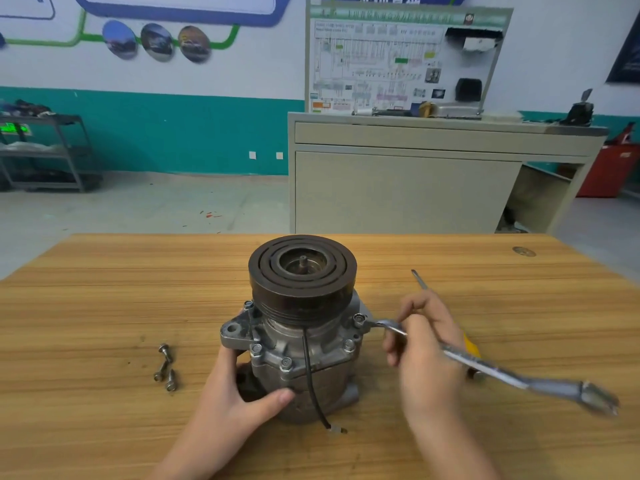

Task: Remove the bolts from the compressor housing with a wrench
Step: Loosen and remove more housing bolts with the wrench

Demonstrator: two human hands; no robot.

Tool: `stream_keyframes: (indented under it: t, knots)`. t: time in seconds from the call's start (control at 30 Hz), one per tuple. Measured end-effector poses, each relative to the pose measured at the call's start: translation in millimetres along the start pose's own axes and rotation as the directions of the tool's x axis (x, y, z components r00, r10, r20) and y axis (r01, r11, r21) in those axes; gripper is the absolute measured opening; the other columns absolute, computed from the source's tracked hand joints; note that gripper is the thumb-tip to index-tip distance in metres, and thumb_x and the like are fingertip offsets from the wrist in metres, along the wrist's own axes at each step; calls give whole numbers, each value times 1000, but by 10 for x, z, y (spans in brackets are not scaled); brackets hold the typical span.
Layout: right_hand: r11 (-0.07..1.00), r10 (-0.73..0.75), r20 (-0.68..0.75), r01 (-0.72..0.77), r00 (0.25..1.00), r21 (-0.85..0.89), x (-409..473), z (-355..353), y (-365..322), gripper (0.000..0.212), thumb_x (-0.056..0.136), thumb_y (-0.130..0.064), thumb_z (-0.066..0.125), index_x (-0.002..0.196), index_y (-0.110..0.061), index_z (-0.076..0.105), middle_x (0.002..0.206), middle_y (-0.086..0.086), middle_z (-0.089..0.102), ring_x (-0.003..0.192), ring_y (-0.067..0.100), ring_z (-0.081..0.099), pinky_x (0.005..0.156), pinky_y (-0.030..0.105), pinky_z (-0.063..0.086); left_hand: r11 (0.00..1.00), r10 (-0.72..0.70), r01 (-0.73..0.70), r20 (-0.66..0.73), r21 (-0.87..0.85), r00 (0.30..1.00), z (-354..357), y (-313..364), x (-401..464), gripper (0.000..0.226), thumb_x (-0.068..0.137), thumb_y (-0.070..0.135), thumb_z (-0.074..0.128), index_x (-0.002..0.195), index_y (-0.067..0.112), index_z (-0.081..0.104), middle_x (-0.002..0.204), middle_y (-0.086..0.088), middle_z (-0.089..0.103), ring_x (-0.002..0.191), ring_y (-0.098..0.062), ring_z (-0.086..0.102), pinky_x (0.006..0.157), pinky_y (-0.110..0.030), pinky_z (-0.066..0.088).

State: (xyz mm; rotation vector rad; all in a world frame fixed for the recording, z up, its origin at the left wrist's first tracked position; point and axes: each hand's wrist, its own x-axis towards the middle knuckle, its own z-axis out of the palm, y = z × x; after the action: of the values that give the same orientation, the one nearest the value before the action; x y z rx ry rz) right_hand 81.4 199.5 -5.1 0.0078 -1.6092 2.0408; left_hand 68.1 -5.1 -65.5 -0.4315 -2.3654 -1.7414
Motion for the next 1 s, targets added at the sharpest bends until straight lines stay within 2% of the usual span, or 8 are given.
stream_keyframes:
  t: [0.07, 0.17, 0.3, 0.4, 0.47, 0.63, 0.83, 1.0]
  knots:
    - [972, 192, 92, -203, 977, 119, 245, -126, -16, 37, 84, 7, 32, 65, -18, 52, 46, 1, 43, 35, 10, 37, 35, 16, 23, 1000, 8, -9, -9, -13, 1000, -4, 11, -2, 80, 47, 65, 76, 116, 61, 36, 116, 43, 51, 108, 16, 50, 80, 2, 38]
    - [833, 439, 313, -512, 842, 208, 536, -198, -62, 12, 80, -2, 39, 80, -10, 48, 36, -2, 33, 27, 8, 26, 36, 15, 18, 999, 8, -9, -9, -35, 1000, 10, 20, -6, 84, 47, 62, 76, 120, 47, 38, 115, 40, 53, 107, 14, 53, 79, 0, 39]
    - [772, 252, 252, -351, 934, 530, 584, -222, -93, 20, 88, -27, 55, 80, -15, 67, 50, 1, 50, 42, 10, 47, 40, 21, 42, 999, 11, -12, -15, -46, 1000, 18, 26, 0, 85, 45, 62, 76, 119, 46, 38, 114, 39, 55, 105, 17, 52, 77, 2, 38]
    - [988, -16, 97, 1, 995, 155, 395, -223, -8, 14, 80, -32, 64, 68, -27, 69, 69, -1, 67, 66, 12, 64, 63, 25, 52, 999, 2, -3, -33, -38, 999, 23, 18, 10, 85, 43, 61, 76, 118, 44, 39, 116, 21, 59, 105, 16, 52, 79, 1, 39]
    - [981, -109, 151, 131, 983, -143, 252, -182, 83, 15, 72, -27, 78, 66, -29, 64, 77, -4, 69, 73, 10, 67, 66, 22, 53, 999, 4, -5, -35, -38, 999, 27, 24, 16, 85, 43, 61, 75, 118, 44, 38, 119, 18, 56, 105, 18, 51, 79, 2, 37]
    - [946, -107, 233, 171, 967, -274, 154, -122, 167, 36, 68, -5, 83, 63, -24, 54, 76, -2, 68, 67, 7, 64, 59, 17, 52, 1000, 4, -5, -36, -25, 999, 32, 51, 17, 84, 42, 61, 74, 116, 47, 37, 119, 21, 53, 101, 25, 48, 76, 5, 35]
    - [913, -1, 226, 93, 974, -396, 170, -99, 75, 47, 71, -1, 76, 65, -39, 49, 81, -4, 71, 76, 9, 67, 76, 38, 54, 999, -29, 28, -42, -18, 999, 27, 48, 23, 90, 35, 67, 74, 113, 48, 35, 116, 21, 52, 99, 27, 46, 76, 3, 37]
    - [906, -17, 194, 97, 981, -411, 113, -69, 70, 41, 69, -7, 82, 68, -29, 47, 78, -5, 68, 70, 4, 63, 64, 15, 49, 999, -33, 32, -38, -22, 999, 35, 30, 34, 96, 31, 72, 75, 115, 45, 37, 115, 18, 56, 101, 25, 48, 75, 1, 39]
